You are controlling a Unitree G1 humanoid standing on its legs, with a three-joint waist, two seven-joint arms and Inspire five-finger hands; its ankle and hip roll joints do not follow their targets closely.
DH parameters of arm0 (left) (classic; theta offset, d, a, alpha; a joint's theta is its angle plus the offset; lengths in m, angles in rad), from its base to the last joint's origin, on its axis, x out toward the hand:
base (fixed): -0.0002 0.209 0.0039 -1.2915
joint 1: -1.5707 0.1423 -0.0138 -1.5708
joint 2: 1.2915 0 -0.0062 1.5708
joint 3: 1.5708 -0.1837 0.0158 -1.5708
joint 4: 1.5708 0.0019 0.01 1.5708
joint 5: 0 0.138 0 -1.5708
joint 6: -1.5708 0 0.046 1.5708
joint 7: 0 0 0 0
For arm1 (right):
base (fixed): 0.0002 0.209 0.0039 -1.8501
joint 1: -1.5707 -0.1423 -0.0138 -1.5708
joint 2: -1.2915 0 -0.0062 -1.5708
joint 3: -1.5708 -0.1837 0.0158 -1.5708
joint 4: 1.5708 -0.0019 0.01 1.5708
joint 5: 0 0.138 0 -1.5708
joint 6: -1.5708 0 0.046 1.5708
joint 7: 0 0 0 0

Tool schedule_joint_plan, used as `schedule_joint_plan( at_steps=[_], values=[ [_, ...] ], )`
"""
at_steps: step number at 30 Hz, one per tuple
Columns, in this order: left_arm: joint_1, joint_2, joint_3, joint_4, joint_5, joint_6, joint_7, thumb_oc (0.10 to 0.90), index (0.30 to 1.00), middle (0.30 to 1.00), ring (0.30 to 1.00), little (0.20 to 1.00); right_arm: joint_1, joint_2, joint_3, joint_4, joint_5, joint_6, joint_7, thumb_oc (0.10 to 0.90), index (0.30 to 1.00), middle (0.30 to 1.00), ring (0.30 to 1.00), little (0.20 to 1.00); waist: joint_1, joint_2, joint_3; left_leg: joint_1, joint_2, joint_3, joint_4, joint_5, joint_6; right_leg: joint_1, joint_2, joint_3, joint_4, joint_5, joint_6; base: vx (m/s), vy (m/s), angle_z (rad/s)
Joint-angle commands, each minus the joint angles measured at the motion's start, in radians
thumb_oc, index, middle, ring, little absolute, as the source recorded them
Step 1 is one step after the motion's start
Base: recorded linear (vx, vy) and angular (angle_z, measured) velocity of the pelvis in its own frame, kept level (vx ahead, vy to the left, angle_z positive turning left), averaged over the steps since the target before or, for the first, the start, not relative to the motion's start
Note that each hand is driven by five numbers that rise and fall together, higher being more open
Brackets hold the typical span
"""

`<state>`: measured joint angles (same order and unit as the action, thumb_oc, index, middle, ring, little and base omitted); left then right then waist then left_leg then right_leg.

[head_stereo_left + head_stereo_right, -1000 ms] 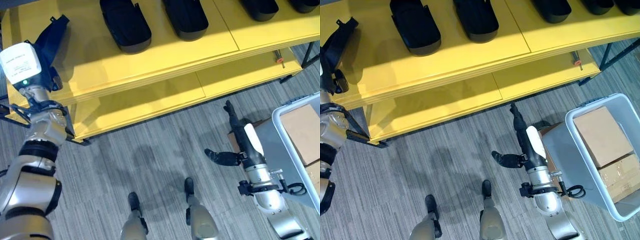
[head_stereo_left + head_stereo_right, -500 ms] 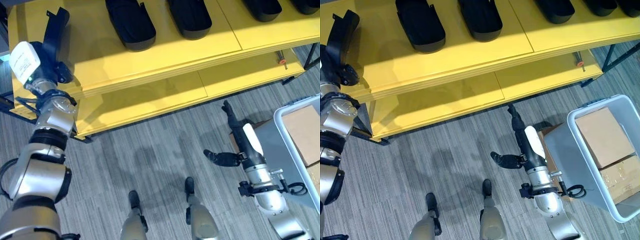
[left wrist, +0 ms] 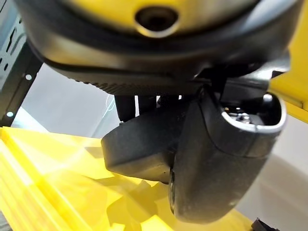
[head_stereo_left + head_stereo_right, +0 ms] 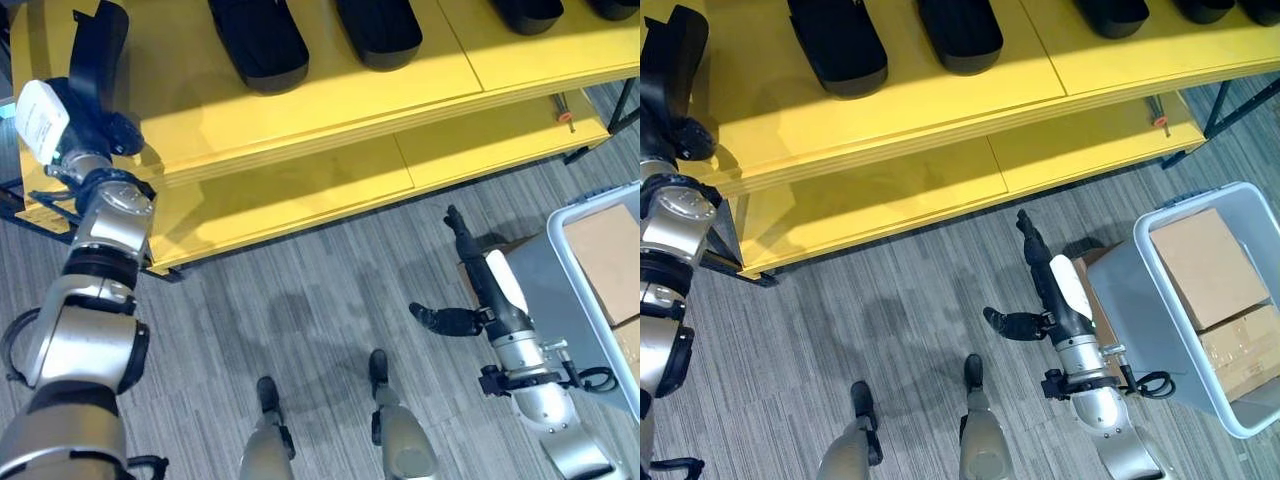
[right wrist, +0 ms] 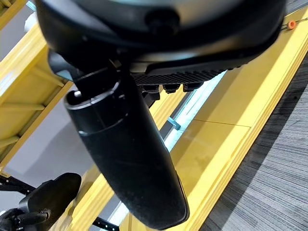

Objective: Move parts from the plastic box to the shelf.

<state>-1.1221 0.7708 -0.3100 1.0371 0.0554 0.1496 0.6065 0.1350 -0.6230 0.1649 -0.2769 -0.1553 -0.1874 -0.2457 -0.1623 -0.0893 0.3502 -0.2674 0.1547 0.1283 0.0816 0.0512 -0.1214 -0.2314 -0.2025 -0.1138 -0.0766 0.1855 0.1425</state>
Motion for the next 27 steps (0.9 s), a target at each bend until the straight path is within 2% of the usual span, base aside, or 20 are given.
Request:
schedule_joint_plan(
  at_steps=[1, 14, 20, 27],
  values=[
    [-0.055, 0.145, -0.004, -0.016, 0.104, -0.032, 0.104, 0.4, 0.3, 0.3, 0.3, 0.3, -0.009, -0.036, -0.083, -0.122, 0.015, -0.118, -0.041, 0.9, 1.0, 1.0, 1.0, 1.0, -0.004, -0.045, -0.077, -0.053, 0.018, -0.004, 0.112, -0.037, 0.029, 0.092, -0.104, -0.024, 0.065, -0.063, 0.083, 0.0, 0.0, 0.0],
    [-0.03, 0.27, -0.034, -0.109, 0.219, -0.033, 0.205, 0.4, 0.3, 0.3, 0.3, 0.3, 0.01, -0.065, -0.099, -0.136, 0.027, -0.177, -0.057, 0.9, 1.0, 1.0, 1.0, 1.0, -0.004, -0.043, -0.094, -0.058, 0.025, 0.005, 0.126, -0.045, 0.022, 0.091, -0.101, -0.015, 0.062, -0.064, 0.086, 0.0, 0.0, 0.0],
    [-0.031, 0.281, -0.052, -0.118, 0.248, -0.028, 0.213, 0.4, 0.3, 0.3, 0.3, 0.3, 0.017, -0.068, -0.101, -0.138, 0.029, -0.185, -0.059, 0.9, 1.0, 1.0, 1.0, 1.0, -0.005, -0.041, -0.098, -0.06, 0.027, 0.003, 0.128, -0.045, 0.022, 0.092, -0.102, -0.017, 0.061, -0.063, 0.087, 0.0, 0.0, 0.0],
    [-0.066, 0.304, -0.136, -0.087, 0.328, -0.013, 0.182, 0.4, 0.3, 0.3, 0.3, 0.3, 0.028, -0.076, -0.117, -0.142, 0.027, -0.197, -0.065, 0.9, 1.0, 1.0, 1.0, 1.0, -0.014, -0.037, -0.102, -0.073, 0.028, 0.004, 0.135, -0.046, 0.022, 0.085, -0.102, -0.016, 0.058, -0.056, 0.09, 0.0, 0.0, 0.0]
  ],
)
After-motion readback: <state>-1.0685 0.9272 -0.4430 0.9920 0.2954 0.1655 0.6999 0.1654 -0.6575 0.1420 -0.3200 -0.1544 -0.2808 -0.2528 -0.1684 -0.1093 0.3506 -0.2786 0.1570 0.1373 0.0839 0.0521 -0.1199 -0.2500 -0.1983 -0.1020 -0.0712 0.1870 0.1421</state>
